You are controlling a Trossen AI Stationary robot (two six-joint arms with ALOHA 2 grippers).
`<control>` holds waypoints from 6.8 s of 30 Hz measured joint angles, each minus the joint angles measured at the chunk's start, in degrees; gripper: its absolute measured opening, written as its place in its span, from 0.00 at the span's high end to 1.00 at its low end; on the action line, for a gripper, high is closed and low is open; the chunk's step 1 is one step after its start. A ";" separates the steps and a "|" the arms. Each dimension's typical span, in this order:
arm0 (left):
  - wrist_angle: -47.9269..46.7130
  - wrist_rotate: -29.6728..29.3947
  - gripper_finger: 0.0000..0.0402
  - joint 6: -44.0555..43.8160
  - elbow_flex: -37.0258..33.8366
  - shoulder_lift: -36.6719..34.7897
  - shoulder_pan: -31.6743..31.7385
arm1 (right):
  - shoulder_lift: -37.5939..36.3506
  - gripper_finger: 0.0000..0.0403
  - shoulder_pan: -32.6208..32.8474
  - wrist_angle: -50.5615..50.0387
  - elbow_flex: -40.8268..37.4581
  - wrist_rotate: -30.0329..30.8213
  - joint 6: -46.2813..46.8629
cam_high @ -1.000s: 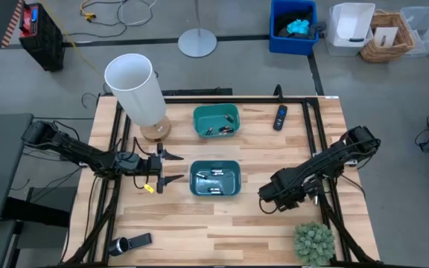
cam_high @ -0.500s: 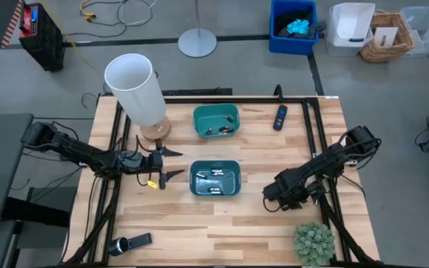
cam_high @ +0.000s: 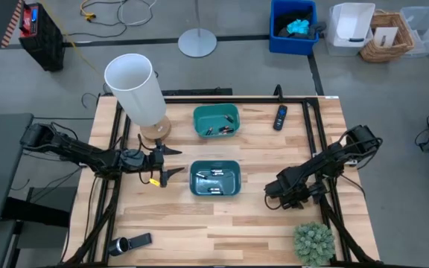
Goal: Sort batteries
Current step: Put the silver battery into the blue bin
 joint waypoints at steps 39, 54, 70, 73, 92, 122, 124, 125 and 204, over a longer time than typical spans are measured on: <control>-0.09 0.24 0.27 0.66 0.00 -0.02 -0.02 | -9.53 0.32 -5.35 11.50 -11.17 -4.75 -3.51; -0.07 0.13 0.27 0.66 0.00 -0.01 -0.02 | -9.48 0.37 -8.54 11.44 -11.13 -4.47 -12.40; -0.11 0.44 0.27 0.50 0.02 -0.01 0.61 | -16.27 0.37 -9.81 11.55 -11.14 -2.28 -2.87; -0.18 0.50 0.27 0.54 0.02 -0.02 0.61 | -17.52 0.37 -8.54 11.19 -10.25 -0.51 -1.91; -0.15 0.49 0.27 0.37 0.02 -0.02 1.65 | -19.45 0.37 5.56 -4.05 -1.16 11.29 -14.26; 0.47 4.83 0.27 -0.67 0.02 0.00 2.08 | -10.58 0.37 6.34 -4.20 9.37 20.79 39.01; 0.57 5.30 0.27 -0.37 0.02 -0.01 2.08 | -8.83 0.37 5.22 -7.65 12.27 22.50 38.99; 0.49 5.35 0.27 -0.36 0.02 -0.01 2.02 | -8.34 0.37 5.30 -8.25 13.49 24.17 39.47; -0.11 2.27 0.27 -7.68 0.07 -0.02 1.27 | -14.40 0.37 26.77 -1.09 0.23 21.18 -42.72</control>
